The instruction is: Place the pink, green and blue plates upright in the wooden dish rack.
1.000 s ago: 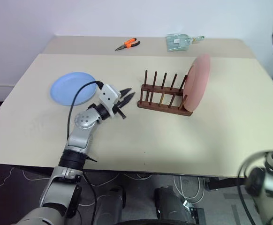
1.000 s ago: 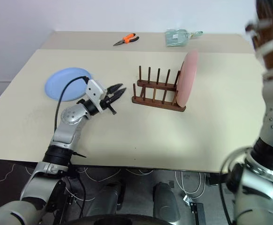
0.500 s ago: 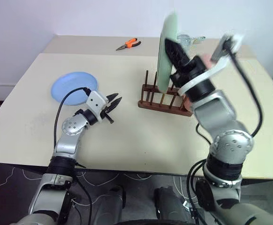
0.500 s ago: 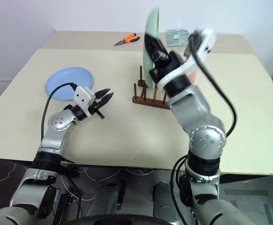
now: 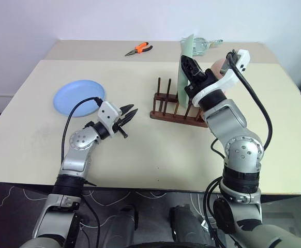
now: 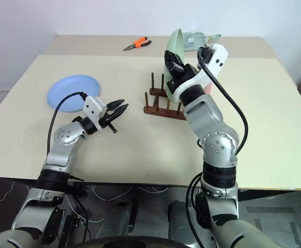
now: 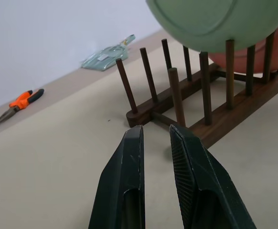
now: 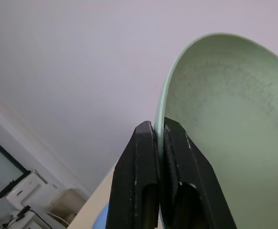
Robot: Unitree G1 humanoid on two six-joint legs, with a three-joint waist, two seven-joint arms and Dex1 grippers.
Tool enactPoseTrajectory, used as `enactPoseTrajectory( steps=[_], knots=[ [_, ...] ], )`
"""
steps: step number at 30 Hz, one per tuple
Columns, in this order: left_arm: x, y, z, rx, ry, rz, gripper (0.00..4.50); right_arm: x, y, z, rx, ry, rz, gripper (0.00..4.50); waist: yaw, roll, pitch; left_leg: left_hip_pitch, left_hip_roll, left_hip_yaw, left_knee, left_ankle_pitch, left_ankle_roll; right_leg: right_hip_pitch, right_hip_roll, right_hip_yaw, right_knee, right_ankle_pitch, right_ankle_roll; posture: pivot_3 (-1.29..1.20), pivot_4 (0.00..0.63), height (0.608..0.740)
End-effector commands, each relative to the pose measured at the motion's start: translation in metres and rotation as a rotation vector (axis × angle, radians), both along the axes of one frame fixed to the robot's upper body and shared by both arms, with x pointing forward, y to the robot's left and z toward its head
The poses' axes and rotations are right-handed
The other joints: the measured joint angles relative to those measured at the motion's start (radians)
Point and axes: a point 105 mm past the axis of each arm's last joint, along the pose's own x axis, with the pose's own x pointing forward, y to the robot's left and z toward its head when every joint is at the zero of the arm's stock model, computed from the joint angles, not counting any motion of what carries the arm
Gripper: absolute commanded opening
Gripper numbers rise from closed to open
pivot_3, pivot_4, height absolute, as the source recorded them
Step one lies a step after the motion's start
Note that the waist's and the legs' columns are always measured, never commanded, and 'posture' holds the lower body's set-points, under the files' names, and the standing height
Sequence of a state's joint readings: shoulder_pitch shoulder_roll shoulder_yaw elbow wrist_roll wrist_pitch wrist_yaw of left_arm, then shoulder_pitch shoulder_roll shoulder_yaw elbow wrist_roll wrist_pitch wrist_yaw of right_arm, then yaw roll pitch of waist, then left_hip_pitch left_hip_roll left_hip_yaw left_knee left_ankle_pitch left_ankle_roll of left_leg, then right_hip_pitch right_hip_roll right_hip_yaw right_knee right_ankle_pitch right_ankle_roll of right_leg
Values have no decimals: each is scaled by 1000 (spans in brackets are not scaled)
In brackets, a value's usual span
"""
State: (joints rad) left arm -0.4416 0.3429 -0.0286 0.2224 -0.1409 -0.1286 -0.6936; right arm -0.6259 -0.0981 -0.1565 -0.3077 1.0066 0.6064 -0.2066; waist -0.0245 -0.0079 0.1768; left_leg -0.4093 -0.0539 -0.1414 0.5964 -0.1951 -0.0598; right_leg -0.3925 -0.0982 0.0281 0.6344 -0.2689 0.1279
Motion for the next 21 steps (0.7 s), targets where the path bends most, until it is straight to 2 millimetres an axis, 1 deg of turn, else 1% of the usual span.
enactPoseTrajectory(
  steps=[1,6,7,8,10,12,13,14,15,16,17,19,20,21],
  knots=[
    [-3,-6,8,9,-29,-26,835,2,-2,11,16,-27,14,1036,0,0,0,0,0,0,0,0,0,0,0,0,0,0,0,0,150,740],
    [-5,-4,3,1,15,-34,835,11,-13,19,-66,-56,-69,3578,1,0,0,0,0,0,0,0,0,0,0,0,0,0,0,0,150,740],
    [-5,-3,2,-8,34,-37,835,13,-16,21,-94,-62,-94,4031,1,0,0,0,0,0,0,0,0,0,0,0,0,0,0,0,150,740],
    [-5,-2,1,-23,52,-38,1089,14,-19,23,-145,-82,-125,4079,1,0,0,0,0,0,0,0,0,0,0,0,0,0,0,0,150,740],
    [-5,2,1,-52,87,-29,1691,15,-30,35,-279,-154,-197,4098,2,0,0,0,0,0,0,0,0,0,0,0,0,0,0,0,150,740],
    [-4,7,1,-64,103,-11,2660,15,-38,45,-359,-206,-244,4098,3,0,0,0,0,1,0,0,0,0,0,0,0,0,0,0,150,740],
    [-3,11,2,-71,107,5,3332,15,-42,50,-391,-230,-267,4098,4,0,0,0,0,1,0,0,0,0,0,0,0,0,0,0,150,740],
    [-1,16,3,-81,108,27,3759,14,-46,54,-429,-256,-283,4098,3,0,0,0,0,1,0,0,0,0,0,0,0,0,0,0,150,740],
    [2,24,6,-109,113,71,4271,13,-48,59,-496,-295,-305,4299,2,0,0,0,0,1,-1,0,0,-1,0,0,0,0,0,0,150,740],
    [4,31,8,-132,115,108,4449,12,-48,62,-551,-325,-311,4500,2,0,0,0,0,1,-1,0,0,-1,0,0,0,0,0,0,150,740],
    [7,40,10,-147,110,154,4449,9,-47,66,-604,-366,-316,4500,2,0,0,0,0,1,-1,0,0,-1,0,0,0,0,0,0,150,740],
    [16,62,11,-161,109,303,4449,4,-45,75,-717,-455,-340,4500,1,0,0,0,0,1,-1,0,0,-1,0,0,0,0,0,0,150,740],
    [21,77,12,-181,105,401,4449,-5,-33,78,-849,-554,-326,4500,1,0,0,0,0,1,-1,0,0,-1,0,0,0,0,0,0,150,740],
    [24,93,15,-186,86,502,4449,-14,-18,76,-976,-646,-289,4500,1,0,0,0,0,1,0,0,0,-1,0,0,0,0,0,0,150,740]
  ],
)
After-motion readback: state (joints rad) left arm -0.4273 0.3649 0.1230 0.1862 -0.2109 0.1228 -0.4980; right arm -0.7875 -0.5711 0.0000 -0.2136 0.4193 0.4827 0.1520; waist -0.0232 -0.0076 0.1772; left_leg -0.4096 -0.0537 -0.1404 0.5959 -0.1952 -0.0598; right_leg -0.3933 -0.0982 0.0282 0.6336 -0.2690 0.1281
